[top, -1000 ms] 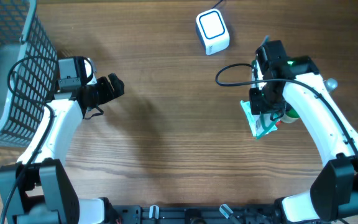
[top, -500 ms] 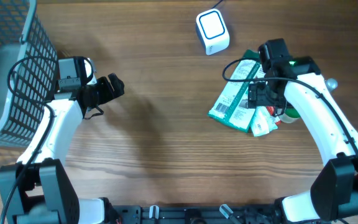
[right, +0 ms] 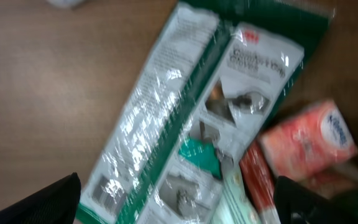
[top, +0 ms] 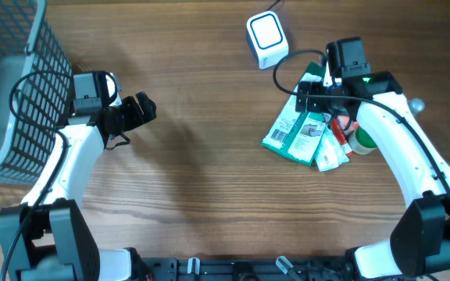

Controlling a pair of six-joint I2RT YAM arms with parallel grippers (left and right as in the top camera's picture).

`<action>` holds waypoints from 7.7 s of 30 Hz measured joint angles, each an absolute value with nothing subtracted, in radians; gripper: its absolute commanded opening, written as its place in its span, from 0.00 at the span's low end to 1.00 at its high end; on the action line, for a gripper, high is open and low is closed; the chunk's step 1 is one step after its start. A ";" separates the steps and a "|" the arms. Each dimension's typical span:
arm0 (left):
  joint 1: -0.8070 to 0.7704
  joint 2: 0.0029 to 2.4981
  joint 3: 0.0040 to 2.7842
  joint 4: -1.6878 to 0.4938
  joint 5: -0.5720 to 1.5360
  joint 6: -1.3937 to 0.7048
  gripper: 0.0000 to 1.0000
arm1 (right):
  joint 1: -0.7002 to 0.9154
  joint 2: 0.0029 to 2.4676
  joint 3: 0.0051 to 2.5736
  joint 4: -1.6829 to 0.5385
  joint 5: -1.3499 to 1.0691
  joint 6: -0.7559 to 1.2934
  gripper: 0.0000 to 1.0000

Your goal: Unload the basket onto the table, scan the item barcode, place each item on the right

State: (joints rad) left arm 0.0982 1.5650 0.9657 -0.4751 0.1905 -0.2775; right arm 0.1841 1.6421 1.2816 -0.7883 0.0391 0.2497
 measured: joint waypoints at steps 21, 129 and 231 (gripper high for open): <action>0.098 1.565 0.966 -0.475 0.191 -0.278 1.00 | 0.184 1.592 1.279 -0.698 0.033 0.250 1.00; 0.099 0.736 0.962 -0.476 0.191 -0.278 1.00 | 0.105 0.014 0.006 -0.001 -0.077 0.061 1.00; 0.020 0.014 0.007 -0.064 0.046 -0.053 1.00 | 0.105 0.014 0.006 -0.001 -0.077 0.061 1.00</action>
State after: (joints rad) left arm 0.0204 0.0139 0.0067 -0.0643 0.0463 -0.0528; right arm 0.1055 0.0135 0.0063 -0.0006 -0.0772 0.0612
